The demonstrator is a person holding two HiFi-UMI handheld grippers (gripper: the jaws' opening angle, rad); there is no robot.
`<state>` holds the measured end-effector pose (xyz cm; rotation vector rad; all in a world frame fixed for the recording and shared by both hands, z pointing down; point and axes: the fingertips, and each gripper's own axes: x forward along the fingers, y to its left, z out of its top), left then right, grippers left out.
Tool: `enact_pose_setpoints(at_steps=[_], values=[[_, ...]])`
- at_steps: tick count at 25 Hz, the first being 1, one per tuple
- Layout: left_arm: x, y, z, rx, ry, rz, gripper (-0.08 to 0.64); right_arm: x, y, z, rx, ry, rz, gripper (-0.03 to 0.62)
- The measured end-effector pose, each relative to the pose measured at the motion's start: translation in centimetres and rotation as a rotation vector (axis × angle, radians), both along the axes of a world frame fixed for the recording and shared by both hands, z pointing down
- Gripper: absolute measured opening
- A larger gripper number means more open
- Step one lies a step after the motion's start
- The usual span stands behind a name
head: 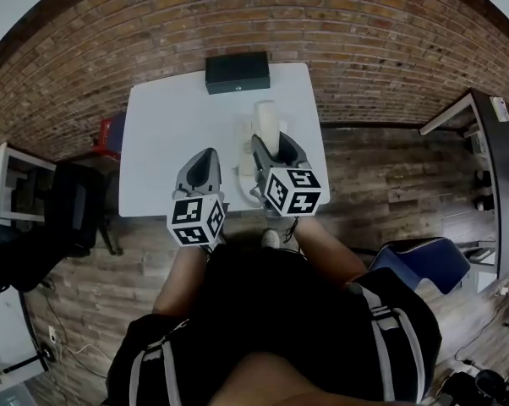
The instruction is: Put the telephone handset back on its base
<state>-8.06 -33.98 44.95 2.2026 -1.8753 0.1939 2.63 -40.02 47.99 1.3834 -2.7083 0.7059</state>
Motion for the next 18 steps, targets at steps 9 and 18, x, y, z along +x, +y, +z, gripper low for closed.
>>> enact_pose_setpoints(at_steps=[9,18], values=[[-1.8,-1.8,-0.8,0.018,-0.015,0.083,0.002,-2.9,-2.5,4.5,-0.116,0.046,0.066,0.207],[-6.3,-2.7,-0.8,0.014,0.036,0.071,0.002,-5.8,-4.1,10.8,-0.196,0.202,0.094,0.207]])
